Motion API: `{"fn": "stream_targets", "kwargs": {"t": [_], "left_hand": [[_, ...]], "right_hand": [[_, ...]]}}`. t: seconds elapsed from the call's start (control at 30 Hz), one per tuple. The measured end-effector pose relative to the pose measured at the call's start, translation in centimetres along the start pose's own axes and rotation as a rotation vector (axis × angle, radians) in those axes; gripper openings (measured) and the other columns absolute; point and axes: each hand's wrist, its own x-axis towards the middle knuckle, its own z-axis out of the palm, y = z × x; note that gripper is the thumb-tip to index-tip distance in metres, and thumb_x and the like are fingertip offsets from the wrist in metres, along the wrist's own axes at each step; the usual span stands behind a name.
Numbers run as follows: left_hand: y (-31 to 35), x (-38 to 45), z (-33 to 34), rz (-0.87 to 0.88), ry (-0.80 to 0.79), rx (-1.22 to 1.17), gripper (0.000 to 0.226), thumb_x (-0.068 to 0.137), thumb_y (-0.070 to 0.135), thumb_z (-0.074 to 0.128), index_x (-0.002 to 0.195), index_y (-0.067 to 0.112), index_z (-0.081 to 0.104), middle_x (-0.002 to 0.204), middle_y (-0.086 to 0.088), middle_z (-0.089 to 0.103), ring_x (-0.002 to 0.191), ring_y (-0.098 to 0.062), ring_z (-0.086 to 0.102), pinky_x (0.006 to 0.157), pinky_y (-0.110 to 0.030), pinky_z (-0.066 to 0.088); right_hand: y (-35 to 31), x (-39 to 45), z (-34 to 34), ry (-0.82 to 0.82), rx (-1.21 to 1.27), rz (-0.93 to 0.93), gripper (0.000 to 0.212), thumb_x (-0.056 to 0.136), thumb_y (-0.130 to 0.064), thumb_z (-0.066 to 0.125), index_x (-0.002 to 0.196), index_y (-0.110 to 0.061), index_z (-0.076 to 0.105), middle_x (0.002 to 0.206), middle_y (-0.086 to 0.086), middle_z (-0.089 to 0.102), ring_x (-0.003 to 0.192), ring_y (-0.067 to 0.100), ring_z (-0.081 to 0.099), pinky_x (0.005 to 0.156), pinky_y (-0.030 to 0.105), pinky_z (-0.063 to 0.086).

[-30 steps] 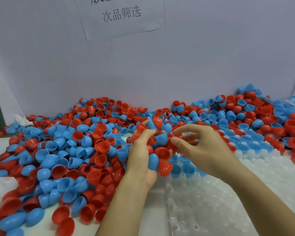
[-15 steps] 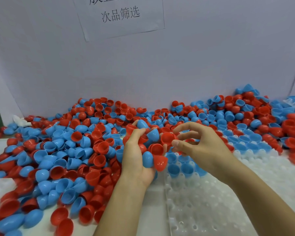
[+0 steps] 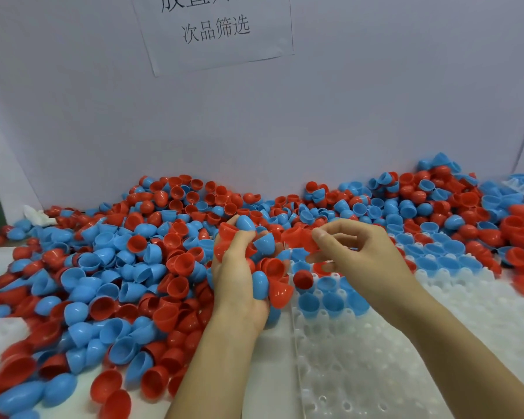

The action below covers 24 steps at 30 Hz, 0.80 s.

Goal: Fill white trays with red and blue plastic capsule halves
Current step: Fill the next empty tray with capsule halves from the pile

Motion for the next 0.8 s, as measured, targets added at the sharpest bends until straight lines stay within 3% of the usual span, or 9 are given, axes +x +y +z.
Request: {"fn": "stream_targets", "kwargs": {"t": [0.13,0.3,0.43,0.53,0.63,0.73,0.8], "left_hand": [[-0.1,0.2,-0.2,-0.017,-0.012,0.008,0.044,0.093,0.028,0.062,0.128,0.001,0.062,0.121,-0.028,0.067,0.088,-0.032,0.066,0.065,-0.035,0.055],[-0.8,0.2,0.2,0.023,-0.061,0.033,0.007,0.096,0.022,0.063,0.097,0.021,0.07,0.091,-0.016,0.07,0.072,-0.027,0.067,0.061,-0.036,0.057],[-1.1,0.2,0.4,0.081,-0.06,0.035,0.031,0.094,0.014,0.064,0.125,0.017,0.062,0.103,-0.019,0.072,0.081,-0.029,0.071,0.061,-0.038,0.057],[-1.3,0.2,0.5,0.136,-0.029,0.072,0.029,0.093,0.012,0.065,0.118,0.027,0.068,0.105,-0.016,0.075,0.085,-0.031,0.074,0.067,-0.044,0.06],[-1.5,0.3,0.6,0.16,-0.013,0.118,0.026,0.093,0.014,0.065,0.11,0.034,0.071,0.108,-0.014,0.075,0.094,-0.034,0.074,0.074,-0.051,0.061],[-1.6,0.1,0.6,0.159,-0.018,0.134,0.027,0.093,0.014,0.064,0.107,0.034,0.072,0.107,-0.016,0.074,0.098,-0.038,0.073,0.067,-0.047,0.061],[-1.7,0.1,0.5,0.151,-0.024,0.134,0.026,0.092,0.012,0.064,0.11,0.03,0.072,0.103,-0.016,0.075,0.091,-0.037,0.074,0.066,-0.045,0.06]], "right_hand": [[0.2,0.3,-0.9,0.072,0.039,0.01,0.019,0.096,-0.031,0.061,0.092,-0.017,0.074,0.082,-0.003,0.077,0.077,0.011,0.074,0.069,0.02,0.06],[0.0,0.1,-0.2,0.071,0.062,-0.014,0.026,0.098,-0.032,0.057,0.088,-0.019,0.076,0.081,-0.003,0.077,0.076,0.011,0.074,0.069,0.021,0.06],[0.0,-0.3,1.0,-0.012,-0.169,-0.091,0.03,0.099,-0.025,0.058,0.079,-0.015,0.078,0.071,-0.004,0.075,0.068,0.01,0.072,0.062,0.024,0.059],[0.0,-0.3,1.3,0.01,-0.224,-0.14,0.02,0.094,-0.016,0.065,0.078,-0.022,0.075,0.068,-0.011,0.073,0.065,0.003,0.071,0.057,0.014,0.054],[0.3,-0.2,1.2,0.073,-0.285,-0.169,0.011,0.091,-0.017,0.071,0.084,-0.026,0.071,0.073,-0.009,0.073,0.066,0.003,0.071,0.059,0.017,0.058],[0.6,-0.4,1.1,0.07,-0.328,-0.222,0.028,0.087,-0.017,0.076,0.093,-0.037,0.057,0.072,-0.009,0.072,0.063,0.002,0.07,0.058,0.018,0.059],[0.7,-0.5,1.0,0.038,-0.486,-0.322,0.034,0.088,-0.019,0.074,0.1,-0.043,0.052,0.071,-0.012,0.07,0.061,0.002,0.069,0.056,0.02,0.059]]}}
